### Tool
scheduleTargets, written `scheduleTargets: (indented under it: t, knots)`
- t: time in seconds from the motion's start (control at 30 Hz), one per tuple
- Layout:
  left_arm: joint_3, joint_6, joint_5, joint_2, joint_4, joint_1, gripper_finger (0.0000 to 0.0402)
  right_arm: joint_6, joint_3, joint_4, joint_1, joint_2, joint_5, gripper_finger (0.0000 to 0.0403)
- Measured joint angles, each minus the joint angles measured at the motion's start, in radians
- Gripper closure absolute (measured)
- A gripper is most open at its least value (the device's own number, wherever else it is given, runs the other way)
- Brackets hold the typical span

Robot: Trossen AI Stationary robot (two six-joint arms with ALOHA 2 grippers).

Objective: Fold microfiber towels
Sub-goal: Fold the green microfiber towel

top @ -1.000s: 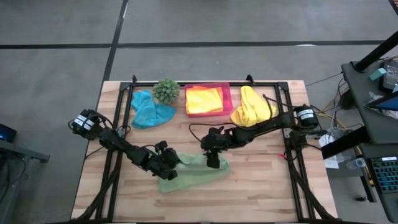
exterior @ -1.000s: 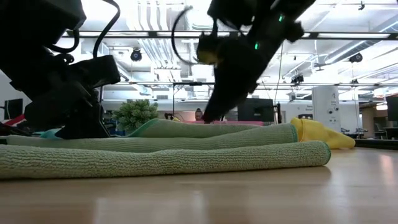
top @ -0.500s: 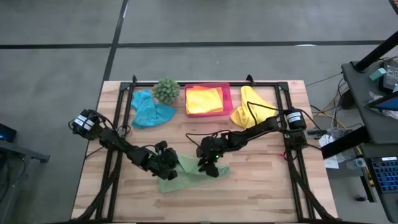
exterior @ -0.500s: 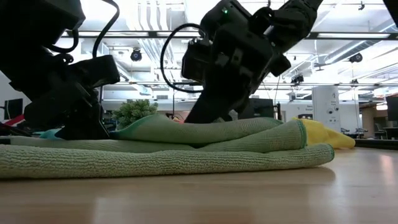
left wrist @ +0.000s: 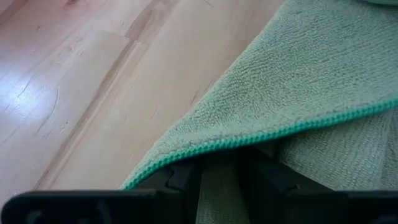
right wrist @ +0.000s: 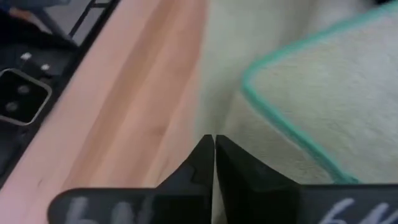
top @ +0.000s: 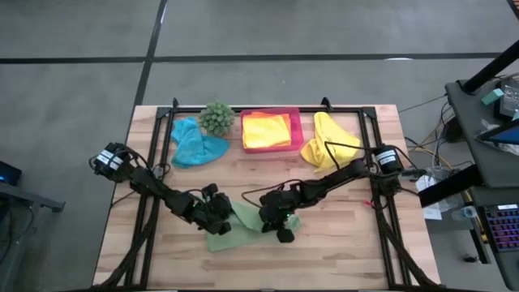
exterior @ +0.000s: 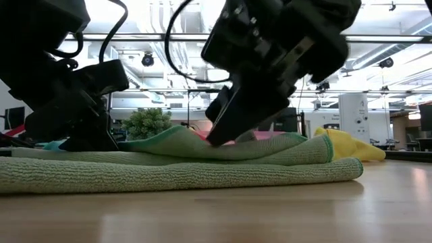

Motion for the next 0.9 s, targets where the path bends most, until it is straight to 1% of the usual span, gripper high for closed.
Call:
scheduleTargets:
  t: [0.27, 0.33, 0.53, 0.6, 0.73, 0.9]
  knots:
    - [0.001, 0.000, -0.008, 0.002, 0.016, 0.000, 0.0316, -0.097, -0.002, -0.035, 0.017, -0.072, 0.010, 0.0394]
    - [0.001, -0.001, -0.009, 0.002, 0.017, 0.000, 0.0316, -0.124, -0.002, -0.064, 0.017, -0.095, 0.027, 0.0394]
    - [0.000, -0.029, -0.011, 0.002, 0.024, 0.001, 0.0316, -0.176, -0.018, -0.145, 0.025, -0.131, 0.197, 0.0394]
    - [0.000, -0.035, -0.011, 0.002, 0.032, 0.001, 0.0316, -0.180, -0.024, -0.164, 0.024, -0.143, 0.239, 0.0394]
    - [0.000, -0.035, -0.010, 0.002, 0.039, 0.001, 0.0316, -0.190, -0.031, -0.197, 0.023, -0.159, 0.247, 0.0394]
    - [0.000, -0.042, -0.010, 0.002, 0.041, 0.002, 0.0316, -0.181, -0.034, -0.195, 0.028, -0.162, 0.247, 0.0394]
